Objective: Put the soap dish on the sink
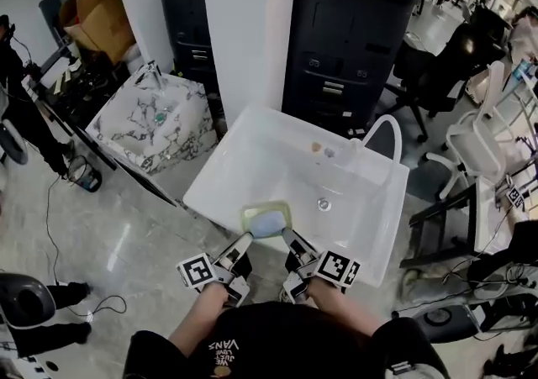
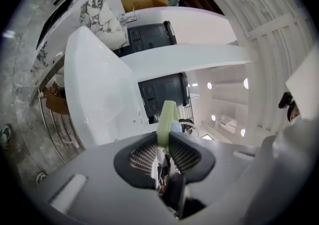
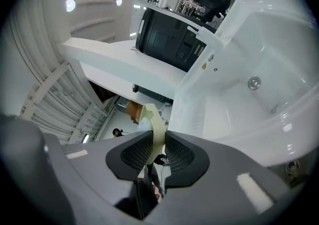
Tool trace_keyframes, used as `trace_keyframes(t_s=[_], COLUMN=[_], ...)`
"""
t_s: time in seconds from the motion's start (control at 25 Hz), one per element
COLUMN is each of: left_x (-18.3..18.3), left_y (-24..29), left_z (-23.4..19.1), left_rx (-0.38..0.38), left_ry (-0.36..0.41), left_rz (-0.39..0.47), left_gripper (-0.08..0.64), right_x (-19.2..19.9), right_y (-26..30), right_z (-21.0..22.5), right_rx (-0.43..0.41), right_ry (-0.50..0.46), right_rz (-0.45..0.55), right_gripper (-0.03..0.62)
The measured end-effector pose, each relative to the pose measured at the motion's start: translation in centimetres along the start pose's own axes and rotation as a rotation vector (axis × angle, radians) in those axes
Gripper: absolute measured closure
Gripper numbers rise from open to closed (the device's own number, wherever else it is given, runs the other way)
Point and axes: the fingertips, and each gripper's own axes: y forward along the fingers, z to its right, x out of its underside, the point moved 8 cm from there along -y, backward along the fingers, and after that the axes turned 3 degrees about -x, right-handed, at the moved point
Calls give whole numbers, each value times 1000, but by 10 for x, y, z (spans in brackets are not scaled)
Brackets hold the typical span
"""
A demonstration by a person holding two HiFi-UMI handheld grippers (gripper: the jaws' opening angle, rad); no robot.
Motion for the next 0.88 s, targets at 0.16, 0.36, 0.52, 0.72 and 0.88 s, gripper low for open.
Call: trace_keyframes(t_s=[0.16,0.36,0.52,0.72,0.88], left_x=[-29,-58,-87,-115,-131], left_y=[0,1,-1,-6,-6], left_z=[-4,-12,-21,-30,-39], left_rx=[15,48,58,66,53], left_ry=[20,3,25,35,65], left_rz=[-60,-129,-192,-285,-344], left_gripper=[445,445,445,445,445], right_x=[9,22,35,57,67], right_y=[18,38,57,75,84], right_z=[-8,-14,-20,-26,-27], right_rx=[17,44,60,80,100], right_ry=[9,12,14,39,58], right_rz=[57,127,195,284,331], right_gripper=[516,515,515,515,515])
